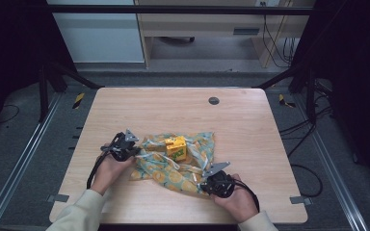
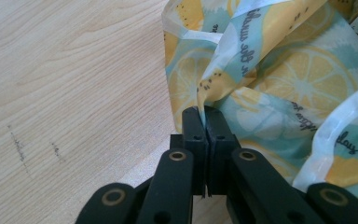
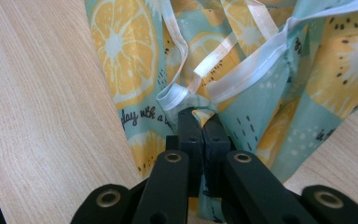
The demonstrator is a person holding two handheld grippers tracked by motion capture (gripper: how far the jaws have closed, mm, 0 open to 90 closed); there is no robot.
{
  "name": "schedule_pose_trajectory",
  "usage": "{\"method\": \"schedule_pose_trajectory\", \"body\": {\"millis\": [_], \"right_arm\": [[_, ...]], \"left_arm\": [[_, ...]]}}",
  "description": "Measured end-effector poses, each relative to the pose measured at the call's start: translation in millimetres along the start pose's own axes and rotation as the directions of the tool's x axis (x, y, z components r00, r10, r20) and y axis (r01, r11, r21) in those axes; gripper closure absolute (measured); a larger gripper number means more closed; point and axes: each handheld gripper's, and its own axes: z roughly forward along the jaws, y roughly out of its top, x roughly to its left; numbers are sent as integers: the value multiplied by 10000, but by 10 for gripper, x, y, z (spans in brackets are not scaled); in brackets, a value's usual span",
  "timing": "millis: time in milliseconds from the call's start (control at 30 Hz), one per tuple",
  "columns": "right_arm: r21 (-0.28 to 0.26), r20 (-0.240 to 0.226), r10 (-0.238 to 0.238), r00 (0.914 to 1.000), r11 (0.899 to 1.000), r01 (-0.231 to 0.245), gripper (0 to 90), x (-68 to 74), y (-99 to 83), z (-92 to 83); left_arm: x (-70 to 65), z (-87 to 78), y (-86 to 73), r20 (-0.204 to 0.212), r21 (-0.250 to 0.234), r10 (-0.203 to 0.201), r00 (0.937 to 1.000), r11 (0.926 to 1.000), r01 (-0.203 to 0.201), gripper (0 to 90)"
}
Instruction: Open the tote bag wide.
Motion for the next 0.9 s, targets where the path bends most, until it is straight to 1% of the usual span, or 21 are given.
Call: {"method": "schedule_pose_trajectory", "body": {"millis": [100,367,400,500,600,667,700,900], "right_arm": [[39,-15,66,10000,10000,-66,895,0,1,1],[43,-49,3,10000,10000,-3,897,-3,3,2],[78,-59,56,10000,10000,-55,898,-1,4,0],[90,-99,125,9999,9999,-124,899,-2,4,-1],[92,-117,130,9998,9999,-129,899,-6,5,-1],[101,-114,126,9999,9999,-125,899,-2,7,1],[100,-89,-29,10000,9999,30,899,-6,7,1],[130,-84,-56,9999,9999,57,898,-4,11,0]], "left_arm": [[6,5,-1,16,26,4,10000,10000,-4,889],[10,8,5,19,162,72,10000,9998,-72,888],[12,8,4,38,169,59,10000,9998,-59,888],[13,0,9,-19,296,141,9999,9995,-140,886],[17,-10,15,-54,472,113,9999,9988,-110,884],[24,-14,14,-42,526,43,10000,9986,-40,882],[27,-17,14,-23,562,44,10000,9984,-43,882],[33,-28,11,-24,549,14,10000,9985,-13,878]]}}
